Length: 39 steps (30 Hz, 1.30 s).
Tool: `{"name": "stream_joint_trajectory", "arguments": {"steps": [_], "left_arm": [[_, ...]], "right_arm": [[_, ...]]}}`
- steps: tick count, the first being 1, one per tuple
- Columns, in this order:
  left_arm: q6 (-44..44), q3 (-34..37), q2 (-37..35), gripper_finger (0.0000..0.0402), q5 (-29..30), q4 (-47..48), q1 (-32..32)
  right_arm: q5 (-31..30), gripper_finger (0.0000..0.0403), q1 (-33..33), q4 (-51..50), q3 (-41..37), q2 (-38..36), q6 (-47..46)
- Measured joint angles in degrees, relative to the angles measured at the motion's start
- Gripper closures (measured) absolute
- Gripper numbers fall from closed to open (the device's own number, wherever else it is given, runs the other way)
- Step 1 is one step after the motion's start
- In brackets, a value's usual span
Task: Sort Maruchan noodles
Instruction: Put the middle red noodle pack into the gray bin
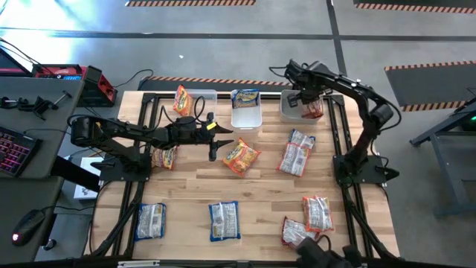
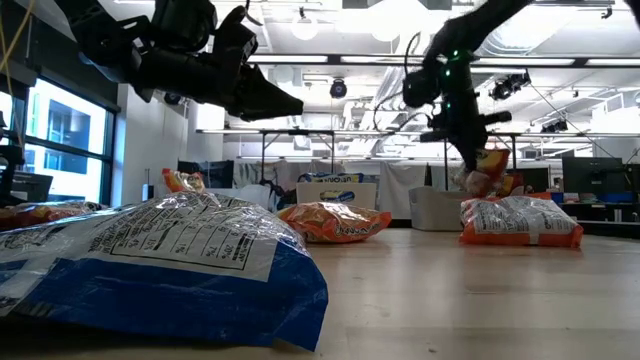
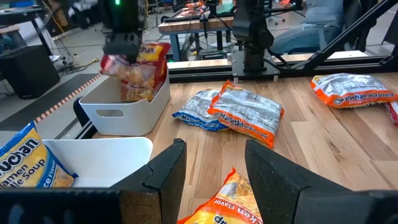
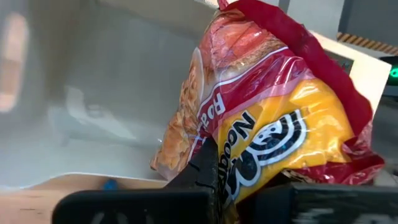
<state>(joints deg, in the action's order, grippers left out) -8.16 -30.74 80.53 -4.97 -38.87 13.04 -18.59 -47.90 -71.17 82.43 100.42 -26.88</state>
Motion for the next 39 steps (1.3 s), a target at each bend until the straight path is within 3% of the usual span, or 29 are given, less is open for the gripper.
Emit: {"name": "stream_joint_trajectory", "arguments": {"steps": [18, 30, 39], "left_arm": [[0.0, 0.0, 0.0, 0.0248, 0.0, 0.0, 0.0], [0.0, 0.0, 0.0, 0.0248, 0.0, 0.0, 0.0], [0.0, 0.0, 0.0, 0.0248, 0.0, 0.0, 0.0]], "right_arm": [[-0.9, 0.0398, -0.1, 3.1, 0.0, 9.1, 1.7], [-8.8, 0.0262, -0.2, 0.1, 1.8, 9.4, 0.9], [-11.4, 0.0214, 0.9, -5.6, 10.2, 9.4, 1.6]]}}
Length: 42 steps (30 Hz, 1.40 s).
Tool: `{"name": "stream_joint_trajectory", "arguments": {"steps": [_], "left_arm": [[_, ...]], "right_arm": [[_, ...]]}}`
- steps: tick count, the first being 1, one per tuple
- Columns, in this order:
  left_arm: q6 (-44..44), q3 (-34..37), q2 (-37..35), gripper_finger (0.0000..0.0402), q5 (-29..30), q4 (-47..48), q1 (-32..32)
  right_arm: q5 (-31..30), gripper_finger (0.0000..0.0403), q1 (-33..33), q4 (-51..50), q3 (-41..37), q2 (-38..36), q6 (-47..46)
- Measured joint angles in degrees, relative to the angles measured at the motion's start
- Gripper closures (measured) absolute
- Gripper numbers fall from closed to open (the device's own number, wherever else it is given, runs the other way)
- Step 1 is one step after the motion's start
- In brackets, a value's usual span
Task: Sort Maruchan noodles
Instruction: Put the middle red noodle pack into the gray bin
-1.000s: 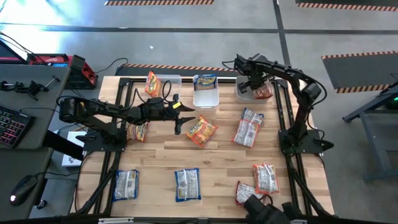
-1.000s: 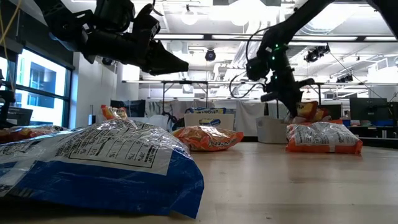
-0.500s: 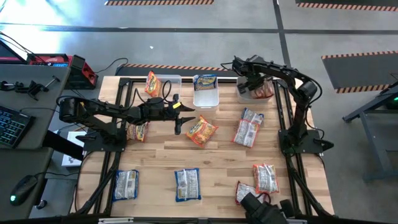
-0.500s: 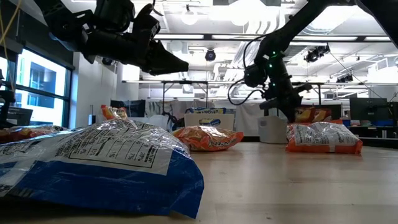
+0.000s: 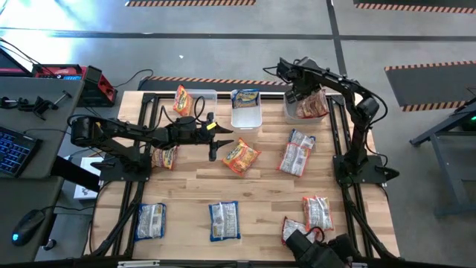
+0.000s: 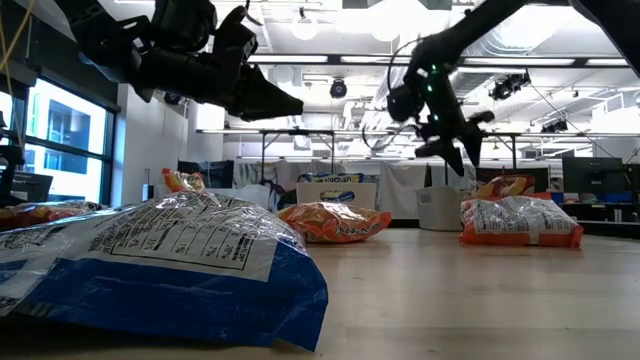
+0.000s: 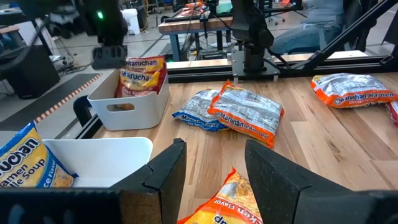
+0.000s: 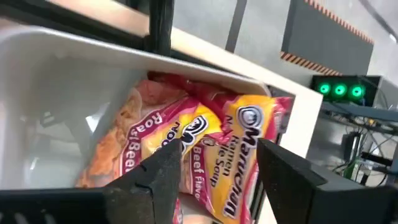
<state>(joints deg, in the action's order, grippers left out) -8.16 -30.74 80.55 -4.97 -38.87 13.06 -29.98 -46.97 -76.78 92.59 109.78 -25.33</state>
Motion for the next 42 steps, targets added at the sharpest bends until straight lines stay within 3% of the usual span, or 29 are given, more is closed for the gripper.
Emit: {"name": "stream_joint_trajectory", "arguments": {"steps": [7, 15, 19, 23, 30, 33, 37, 42], "left_arm": [[0.0, 0.0, 0.0, 0.0248, 0.0, 0.1, 0.0], [0.0, 0.0, 0.0, 0.0248, 0.0, 0.5, 0.0], [0.0, 0.0, 0.0, 0.0248, 0.0, 0.8, 0.0], [-0.5, 0.0, 0.0, 0.0248, 0.0, 0.7, 0.0], [-0.5, 0.0, 0.0, 0.0248, 0.0, 0.6, 0.0], [-0.5, 0.0, 0.0, 0.0248, 0.0, 0.4, 0.0], [-0.5, 0.0, 0.0, 0.0248, 0.0, 0.5, 0.0], [-0.5, 0.0, 0.0, 0.0248, 0.0, 0.5, 0.0]], "right_arm": [[3.8, 0.0235, 2.5, -1.2, 2.8, -0.4, 2.3], [9.6, 0.026, 0.4, -1.8, -6.5, -3.1, -1.7], [12.9, 0.026, -0.6, 7.1, -13.9, -8.9, -1.3], [19.9, 0.0261, -2.3, 20.6, -22.6, -17.0, -0.5], [18.6, 0.026, -4.2, 34.6, -36.5, -25.3, -4.3], [19.5, 0.0249, -4.1, 36.8, -38.5, -26.1, -4.3], [19.0, 0.0204, -4.0, 35.8, -38.6, -26.2, -4.7], [15.6, 0.0165, -4.0, 33.3, -37.2, -26.8, -4.7]]}}
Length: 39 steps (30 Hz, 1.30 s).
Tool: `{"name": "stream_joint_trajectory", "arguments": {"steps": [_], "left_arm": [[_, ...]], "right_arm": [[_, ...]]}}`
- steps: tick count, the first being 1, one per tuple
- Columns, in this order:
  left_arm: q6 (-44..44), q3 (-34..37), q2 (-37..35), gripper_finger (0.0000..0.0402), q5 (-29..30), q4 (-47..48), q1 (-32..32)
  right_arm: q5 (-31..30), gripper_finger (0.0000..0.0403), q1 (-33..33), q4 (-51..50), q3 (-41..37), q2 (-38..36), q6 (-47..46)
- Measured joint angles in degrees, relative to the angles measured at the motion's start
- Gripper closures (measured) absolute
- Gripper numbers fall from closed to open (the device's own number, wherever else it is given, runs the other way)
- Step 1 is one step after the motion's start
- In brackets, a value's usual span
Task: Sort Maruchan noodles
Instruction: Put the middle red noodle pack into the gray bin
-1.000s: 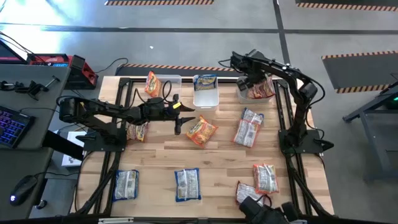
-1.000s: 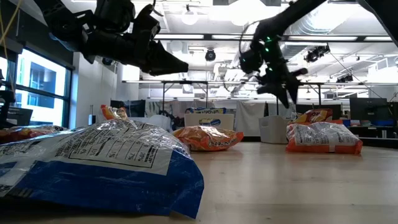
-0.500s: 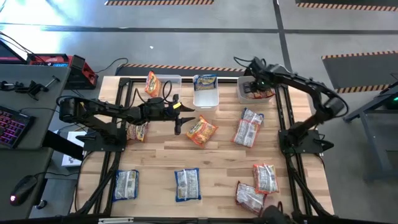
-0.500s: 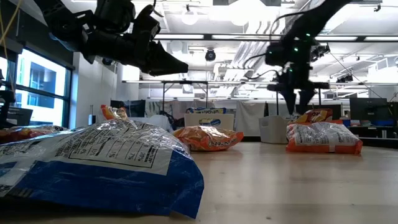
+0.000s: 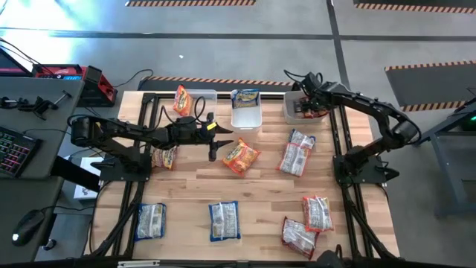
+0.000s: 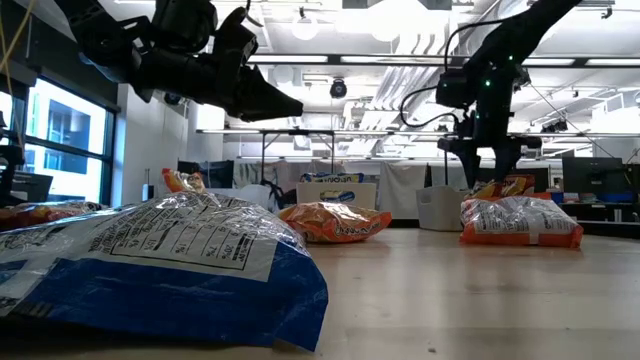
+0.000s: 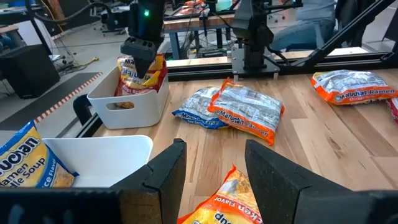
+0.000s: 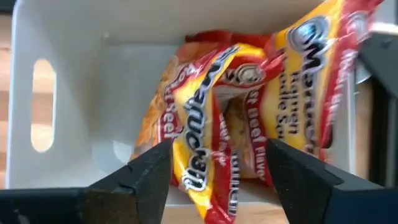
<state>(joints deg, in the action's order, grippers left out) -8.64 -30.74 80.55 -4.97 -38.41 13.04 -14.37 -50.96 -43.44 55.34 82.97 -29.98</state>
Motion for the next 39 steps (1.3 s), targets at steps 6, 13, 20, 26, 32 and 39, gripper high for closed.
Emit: {"name": "stream_joint_trajectory", "arguments": {"steps": [6, 13, 20, 26, 32, 39], "left_arm": [[0.0, 0.0, 0.0, 0.0248, 0.0, 0.0, 0.0], [0.0, 0.0, 0.0, 0.0248, 0.0, 0.1, 0.0], [0.0, 0.0, 0.0, 0.0248, 0.0, 0.1, 0.0], [0.0, 0.0, 0.0, 0.0248, 0.0, 0.1, 0.0], [0.0, 0.0, 0.0, 0.0248, 0.0, 0.1, 0.0], [0.0, 0.0, 0.0, 0.0248, 0.0, 0.0, 0.0]], "right_arm": [[1.0, 0.0162, -0.6, 4.6, -0.8, 0.8, -1.3], [1.1, 0.0162, -0.9, 7.6, -3.8, 4.2, -2.6], [3.2, 0.019, -0.9, 9.5, -3.8, 4.7, -2.2], [3.7, 0.0301, -0.9, 10.9, -3.8, 4.7, -2.5], [3.2, 0.0394, -0.9, 10.7, -3.6, 4.4, -0.6], [0.8, 0.0398, -0.8, 9.0, -3.6, -0.4, 3.1]]}}
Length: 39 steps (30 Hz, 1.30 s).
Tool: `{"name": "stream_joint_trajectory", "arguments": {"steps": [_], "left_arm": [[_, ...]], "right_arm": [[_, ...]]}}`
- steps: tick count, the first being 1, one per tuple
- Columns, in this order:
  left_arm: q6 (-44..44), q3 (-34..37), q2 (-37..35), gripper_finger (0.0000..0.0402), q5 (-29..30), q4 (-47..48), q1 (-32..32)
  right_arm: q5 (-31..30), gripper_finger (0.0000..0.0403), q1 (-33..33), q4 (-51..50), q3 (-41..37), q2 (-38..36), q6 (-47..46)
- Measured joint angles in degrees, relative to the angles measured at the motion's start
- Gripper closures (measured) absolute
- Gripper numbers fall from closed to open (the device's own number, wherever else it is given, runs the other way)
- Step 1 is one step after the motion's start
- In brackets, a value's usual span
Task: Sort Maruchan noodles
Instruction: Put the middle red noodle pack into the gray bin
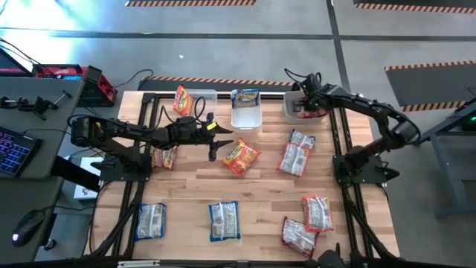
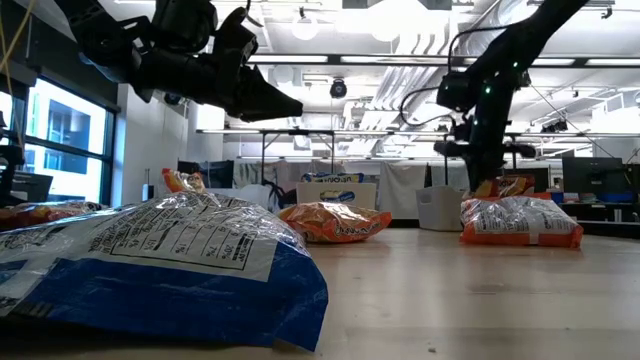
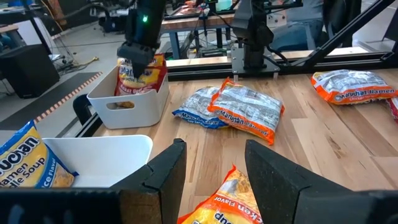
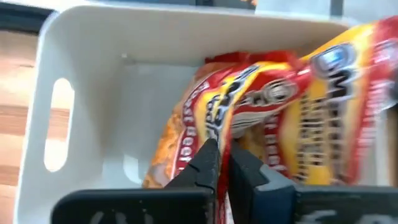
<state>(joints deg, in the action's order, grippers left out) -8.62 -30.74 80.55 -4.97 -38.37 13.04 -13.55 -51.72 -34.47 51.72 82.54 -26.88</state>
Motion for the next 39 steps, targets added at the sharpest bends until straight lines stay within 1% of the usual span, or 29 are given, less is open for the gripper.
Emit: {"name": "stream_joint_trajectory", "arguments": {"steps": [2, 6, 9, 11, 14, 18, 21, 24, 29, 33, 39], "left_arm": [[0.0, 0.0, 0.0, 0.0248, 0.0, 0.0, 0.0], [0.0, 0.0, 0.0, 0.0248, 0.0, -0.1, 0.0], [0.0, 0.0, 0.0, 0.0248, 0.0, -0.2, 0.0], [0.0, 0.0, 0.0, 0.0248, 0.0, -0.5, 0.0], [0.4, 0.0, 0.0, 0.0248, 0.0, -0.5, 0.0], [0.5, 0.0, 0.0, 0.0248, -0.4, -0.5, 0.0], [0.5, 0.0, 0.0, 0.0248, -0.9, -0.5, 0.0], [0.5, 0.0, 0.0, 0.0248, -1.0, -0.5, 0.0], [0.5, 0.0, 0.0, 0.0248, -0.9, -0.5, -0.5], [0.5, 0.0, 0.0, 0.0248, -0.9, -0.9, -1.0], [0.5, -0.6, 0.0, 0.0248, -0.9, -0.6, -1.3]], "right_arm": [[-1.0, 0.04, 0.0, -0.9, 0.0, -1.8, 1.9], [-0.9, 0.0401, 0.0, -3.3, 0.1, -3.9, 4.7], [-0.5, 0.0397, 0.0, -5.8, 0.1, -3.5, 1.0], [1.2, 0.0381, -0.2, -7.2, 0.1, -2.6, -1.0], [2.5, 0.0333, -0.8, -7.7, 0.1, -1.5, -2.7], [3.1, 0.0241, -0.8, -6.2, 0.1, -0.8, -4.2], [5.8, 0.0178, -0.8, -3.7, 0.0, -0.8, -4.9], [6.8, 0.0146, -0.9, -1.5, 0.0, -0.8, -5.7], [4.8, 0.0141, -1.4, -0.6, 0.0, -0.8, -6.4], [4.8, 0.0141, -2.0, -2.3, -0.1, 0.5, -7.8], [5.3, 0.0141, -2.0, 0.5, -0.1, 5.7, -8.7]]}}
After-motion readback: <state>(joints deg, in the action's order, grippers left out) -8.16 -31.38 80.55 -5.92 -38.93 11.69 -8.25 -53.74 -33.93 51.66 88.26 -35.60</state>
